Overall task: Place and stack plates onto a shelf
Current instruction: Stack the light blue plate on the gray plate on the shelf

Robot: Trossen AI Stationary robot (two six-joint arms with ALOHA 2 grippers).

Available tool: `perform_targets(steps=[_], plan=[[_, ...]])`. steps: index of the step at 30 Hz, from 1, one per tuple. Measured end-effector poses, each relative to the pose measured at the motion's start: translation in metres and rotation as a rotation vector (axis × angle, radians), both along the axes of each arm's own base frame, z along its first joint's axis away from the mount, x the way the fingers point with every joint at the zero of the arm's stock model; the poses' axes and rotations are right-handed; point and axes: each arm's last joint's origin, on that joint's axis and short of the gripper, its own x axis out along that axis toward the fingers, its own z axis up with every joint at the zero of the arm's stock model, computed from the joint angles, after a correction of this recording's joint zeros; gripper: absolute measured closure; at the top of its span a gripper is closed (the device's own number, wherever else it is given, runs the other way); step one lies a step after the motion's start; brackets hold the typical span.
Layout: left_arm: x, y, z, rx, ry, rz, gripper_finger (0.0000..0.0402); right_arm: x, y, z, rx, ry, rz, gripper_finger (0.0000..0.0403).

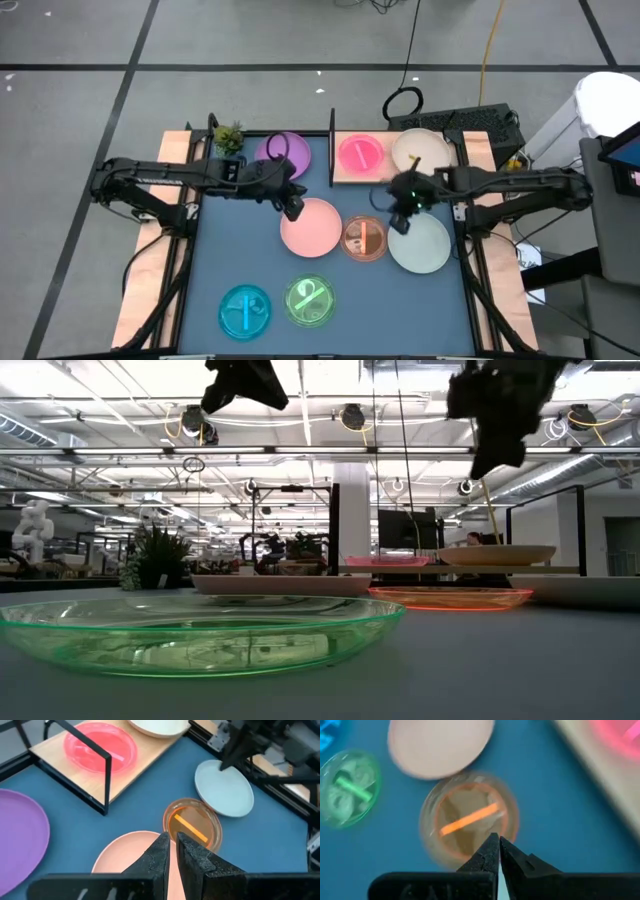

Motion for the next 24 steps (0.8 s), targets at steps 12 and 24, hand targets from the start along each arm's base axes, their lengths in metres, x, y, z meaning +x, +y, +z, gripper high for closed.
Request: perform_targets(steps=[12,24], plan=[[0.0,0.0,-0.001,0.0,0.022,-0.122,0.0364,-0.025,0.066,-0.006,0.295,0.241,0.072,0.0403],[0.0,0.002,-0.001,-0.012,0.019,-0.098,0.0364,-0.049,0.094,-0.033,0.339,0.419,0.045,0.0307]])
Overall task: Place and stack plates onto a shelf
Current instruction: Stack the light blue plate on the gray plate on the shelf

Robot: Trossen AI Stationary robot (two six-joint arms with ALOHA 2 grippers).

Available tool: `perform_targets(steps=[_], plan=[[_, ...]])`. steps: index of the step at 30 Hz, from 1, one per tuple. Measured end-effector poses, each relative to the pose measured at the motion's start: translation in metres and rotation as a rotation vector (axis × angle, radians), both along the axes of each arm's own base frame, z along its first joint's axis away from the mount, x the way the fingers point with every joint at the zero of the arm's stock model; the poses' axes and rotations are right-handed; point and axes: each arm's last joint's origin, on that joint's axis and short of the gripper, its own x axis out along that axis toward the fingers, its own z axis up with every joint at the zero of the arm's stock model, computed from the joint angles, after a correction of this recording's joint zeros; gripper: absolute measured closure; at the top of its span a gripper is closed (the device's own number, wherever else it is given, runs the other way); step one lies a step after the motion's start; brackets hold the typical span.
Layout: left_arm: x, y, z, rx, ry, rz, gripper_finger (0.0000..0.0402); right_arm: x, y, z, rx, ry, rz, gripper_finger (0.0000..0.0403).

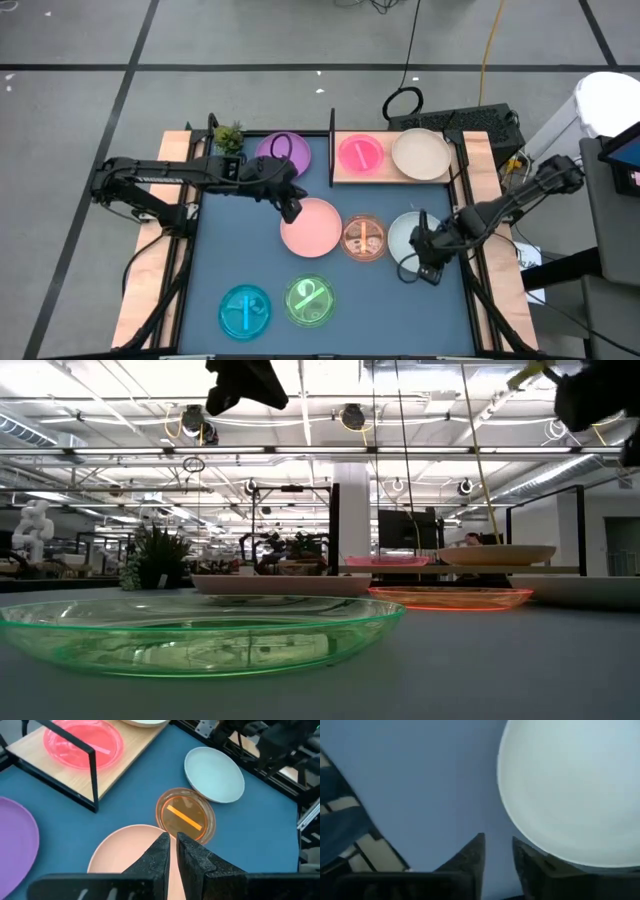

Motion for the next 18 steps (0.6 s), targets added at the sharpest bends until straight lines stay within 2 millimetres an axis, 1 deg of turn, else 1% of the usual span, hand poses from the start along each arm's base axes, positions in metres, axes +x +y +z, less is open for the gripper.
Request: perform_targets(steps=[4,8,12,18], plan=[[0.0,-0.004,0.0,-0.031,-0.005,0.013,0.0364,-0.003,0.006,-0.019,0.006,-0.043,0.079,0.0254],[0.0,-0.013,0.0,-0.04,-0.006,-0.013,0.0364,-0.002,0.017,-0.034,0.043,-0.172,0.192,0.0215],[0.0,-0.023,0.0,-0.079,-0.011,-0.012,0.0364,-0.008,0.023,-0.044,-0.004,-0.213,0.249,0.0208],[-0.001,-0.037,0.0,-0.106,-0.017,-0.008,0.0364,-0.013,0.027,-0.046,-0.156,-0.288,0.324,0.0219]])
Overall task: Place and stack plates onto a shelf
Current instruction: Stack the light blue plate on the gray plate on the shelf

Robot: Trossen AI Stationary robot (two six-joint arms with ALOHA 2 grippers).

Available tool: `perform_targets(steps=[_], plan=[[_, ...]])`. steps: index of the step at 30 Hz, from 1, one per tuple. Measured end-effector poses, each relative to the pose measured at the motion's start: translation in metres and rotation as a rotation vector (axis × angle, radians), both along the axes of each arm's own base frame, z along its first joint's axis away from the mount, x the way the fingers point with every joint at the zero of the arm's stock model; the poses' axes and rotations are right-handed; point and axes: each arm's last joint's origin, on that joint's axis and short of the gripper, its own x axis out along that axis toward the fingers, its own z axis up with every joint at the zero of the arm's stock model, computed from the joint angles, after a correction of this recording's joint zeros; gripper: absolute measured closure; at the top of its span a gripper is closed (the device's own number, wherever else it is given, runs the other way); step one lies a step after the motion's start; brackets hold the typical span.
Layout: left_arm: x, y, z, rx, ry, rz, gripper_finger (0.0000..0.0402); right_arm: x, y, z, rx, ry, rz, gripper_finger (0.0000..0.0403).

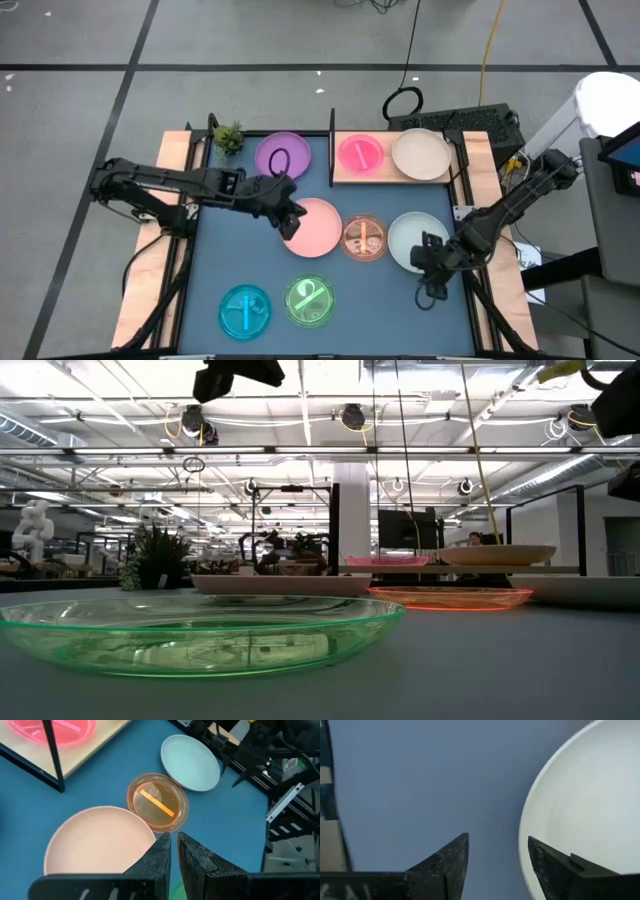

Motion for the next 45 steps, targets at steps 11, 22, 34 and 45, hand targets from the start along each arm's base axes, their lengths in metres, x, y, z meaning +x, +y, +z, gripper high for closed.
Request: perform_targets(steps=[11,22,34,45], plan=[[-0.004,-0.025,0.0,-0.033,-0.013,0.025,0.0364,0.0,0.001,-0.024,-0.122,0.065,0.055,0.022],[-0.005,-0.032,0.0,-0.029,-0.016,0.027,0.0364,0.002,0.003,-0.037,-0.154,0.113,0.055,0.0309],[-0.01,-0.03,-0.006,0.011,0.063,0.024,0.0364,0.006,0.006,-0.029,-0.127,0.108,0.056,0.0393],[-0.011,-0.028,-0.006,0.09,0.072,0.036,0.0364,0.021,0.02,0.02,-0.089,0.083,0.055,0.0402]])
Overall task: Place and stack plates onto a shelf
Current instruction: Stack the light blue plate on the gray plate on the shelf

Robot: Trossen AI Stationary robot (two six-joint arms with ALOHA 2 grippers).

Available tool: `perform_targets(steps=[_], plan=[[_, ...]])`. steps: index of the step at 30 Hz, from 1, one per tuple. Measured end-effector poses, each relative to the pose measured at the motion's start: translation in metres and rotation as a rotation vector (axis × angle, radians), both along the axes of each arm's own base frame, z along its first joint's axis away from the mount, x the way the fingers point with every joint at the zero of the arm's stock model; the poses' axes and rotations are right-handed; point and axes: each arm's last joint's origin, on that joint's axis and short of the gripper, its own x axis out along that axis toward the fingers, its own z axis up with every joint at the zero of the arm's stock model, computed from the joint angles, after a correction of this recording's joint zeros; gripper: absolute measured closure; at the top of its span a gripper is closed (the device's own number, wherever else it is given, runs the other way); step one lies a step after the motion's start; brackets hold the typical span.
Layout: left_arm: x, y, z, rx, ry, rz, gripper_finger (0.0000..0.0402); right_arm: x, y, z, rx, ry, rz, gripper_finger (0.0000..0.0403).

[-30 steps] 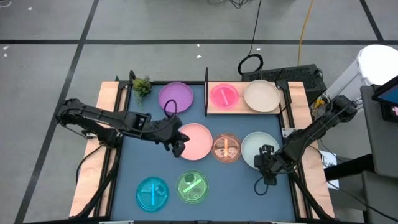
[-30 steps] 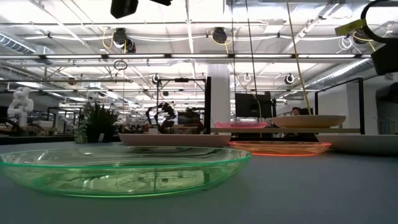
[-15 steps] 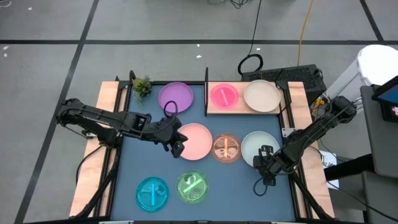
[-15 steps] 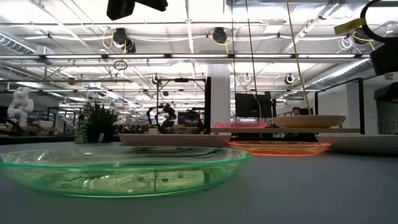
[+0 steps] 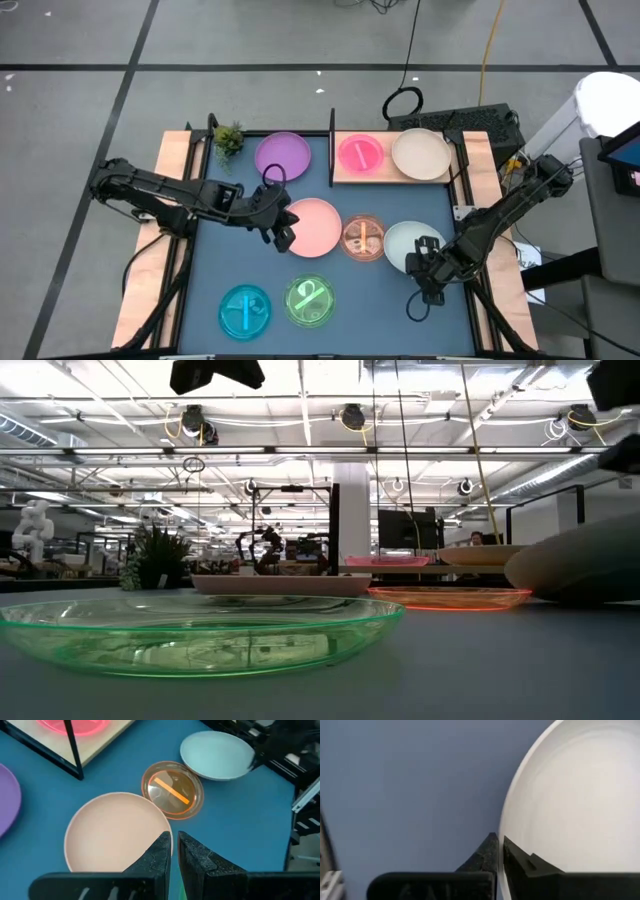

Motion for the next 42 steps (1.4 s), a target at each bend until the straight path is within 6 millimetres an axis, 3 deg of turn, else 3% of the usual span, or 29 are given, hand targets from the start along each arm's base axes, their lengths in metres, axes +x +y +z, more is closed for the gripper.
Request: perform_targets(steps=[10,18,30,42], plan=[[0.001,0.006,0.0,0.065,0.006,-0.022,0.0364,0.007,0.003,0.06,-0.03,-0.031,-0.07,0.0403],[0.002,0.011,0.0,0.111,0.018,-0.06,0.0364,0.013,-0.009,0.107,-0.122,-0.132,-0.127,0.0403],[0.002,0.009,0.0,0.126,0.031,-0.142,0.0364,0.032,-0.046,0.127,-0.227,-0.193,-0.176,0.0403],[0.003,0.013,0.0,0.114,0.03,-0.115,0.0364,0.044,-0.106,0.139,-0.365,-0.136,-0.164,0.0403]])
